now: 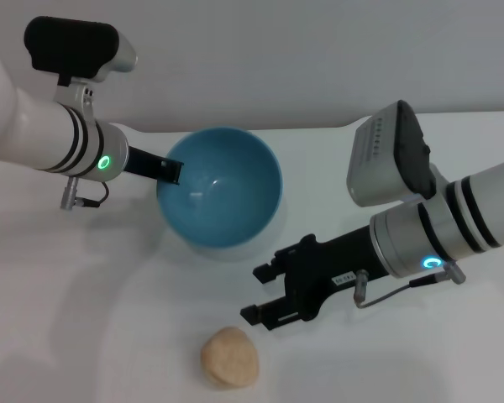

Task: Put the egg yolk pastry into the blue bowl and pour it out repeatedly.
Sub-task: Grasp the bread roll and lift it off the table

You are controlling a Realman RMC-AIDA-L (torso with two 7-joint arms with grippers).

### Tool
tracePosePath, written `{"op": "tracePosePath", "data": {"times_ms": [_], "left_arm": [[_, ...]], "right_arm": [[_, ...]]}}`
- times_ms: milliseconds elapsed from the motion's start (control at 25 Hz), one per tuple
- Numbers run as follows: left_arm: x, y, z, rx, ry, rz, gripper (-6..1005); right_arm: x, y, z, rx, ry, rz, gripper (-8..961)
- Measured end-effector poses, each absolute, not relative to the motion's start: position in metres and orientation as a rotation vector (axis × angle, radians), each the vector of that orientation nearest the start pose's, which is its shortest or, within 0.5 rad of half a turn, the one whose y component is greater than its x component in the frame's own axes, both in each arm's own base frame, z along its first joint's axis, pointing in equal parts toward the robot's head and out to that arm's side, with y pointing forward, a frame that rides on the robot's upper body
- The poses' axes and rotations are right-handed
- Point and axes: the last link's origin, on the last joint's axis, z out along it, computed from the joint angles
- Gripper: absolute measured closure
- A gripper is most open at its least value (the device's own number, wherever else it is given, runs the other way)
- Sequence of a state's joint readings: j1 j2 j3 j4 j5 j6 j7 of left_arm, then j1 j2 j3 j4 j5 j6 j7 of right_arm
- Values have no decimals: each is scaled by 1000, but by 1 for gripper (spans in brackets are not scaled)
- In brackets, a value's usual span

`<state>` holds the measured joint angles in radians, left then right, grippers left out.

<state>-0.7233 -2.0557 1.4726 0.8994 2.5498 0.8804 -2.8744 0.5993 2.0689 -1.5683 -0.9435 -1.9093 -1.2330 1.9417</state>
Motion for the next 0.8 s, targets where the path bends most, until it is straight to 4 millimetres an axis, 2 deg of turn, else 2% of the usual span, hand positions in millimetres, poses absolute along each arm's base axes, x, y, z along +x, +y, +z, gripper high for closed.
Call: {"op": "tracePosePath", "data": {"times_ms": [360,440,560,800], "left_arm": [[-202,426,-38,-2209,-1144,192,1000],[-201,426,-38,-2210,-1144,192,1000],[-201,425,-39,-2214,-1142,197,1000],[-201,425,-40,-2218,-1142,200,1000]], "right_arm": [[174,324,-102,-3094,578,4,345],[173,323,-104,-3097,579,4,349],[172,324,-117,-3082,570,-29,356],[176,326,-128,-3048,581,-66,369]]}}
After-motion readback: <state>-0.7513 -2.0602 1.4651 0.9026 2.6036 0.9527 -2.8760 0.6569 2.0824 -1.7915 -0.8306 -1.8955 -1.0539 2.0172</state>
